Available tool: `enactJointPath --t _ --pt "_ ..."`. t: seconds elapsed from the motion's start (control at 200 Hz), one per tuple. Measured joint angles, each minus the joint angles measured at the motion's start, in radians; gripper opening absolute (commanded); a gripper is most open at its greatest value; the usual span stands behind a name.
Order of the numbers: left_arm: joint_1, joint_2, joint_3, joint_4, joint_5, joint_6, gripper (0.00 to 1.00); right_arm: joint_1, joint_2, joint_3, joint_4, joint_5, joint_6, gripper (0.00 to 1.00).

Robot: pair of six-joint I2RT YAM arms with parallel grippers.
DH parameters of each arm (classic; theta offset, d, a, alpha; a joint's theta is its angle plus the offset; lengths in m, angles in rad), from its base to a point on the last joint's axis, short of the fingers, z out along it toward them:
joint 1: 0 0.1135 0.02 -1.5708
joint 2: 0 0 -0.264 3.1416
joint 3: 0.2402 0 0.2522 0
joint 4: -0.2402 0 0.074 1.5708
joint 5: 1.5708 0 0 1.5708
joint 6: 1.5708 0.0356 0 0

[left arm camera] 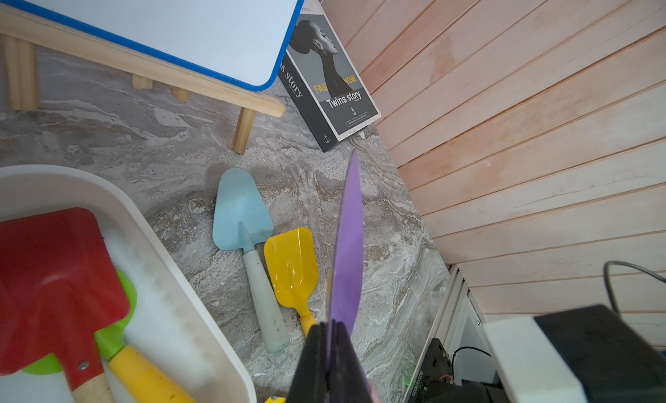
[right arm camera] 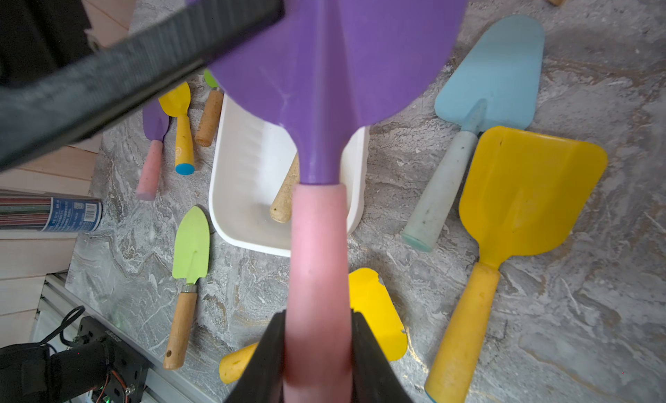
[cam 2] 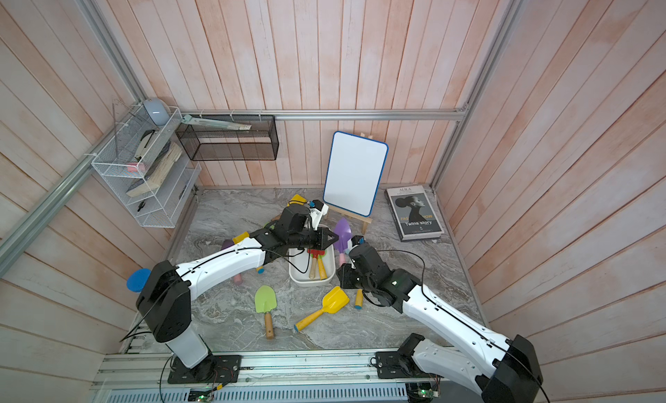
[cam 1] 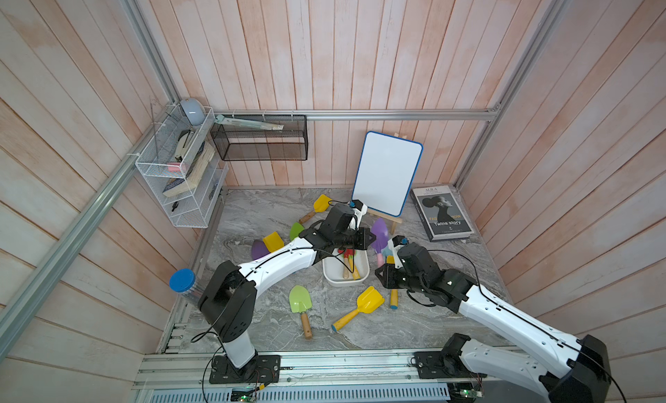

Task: Put the shovel into the storage box
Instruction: Place the shovel in the storage box.

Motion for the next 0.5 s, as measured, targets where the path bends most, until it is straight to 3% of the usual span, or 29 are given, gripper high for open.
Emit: enactJointPath --t 0.105,0.305,0.5 --pt "0.0 0.0 0.0 -0.004 -0.005 -0.004 0.0 0.0 0.001 0.0 0.0 0.0 0.0 0.31" --pt "0.004 0.002 0.001 -0.045 -0.048 0.023 0.0 -0.002 -0.001 0.0 0.003 0.0 0.003 0.56" --pt "0.019 0.002 0.001 -0.079 -0.078 0.04 0.0 -0.003 -0.023 0.0 0.003 0.001 -0.001 0.59"
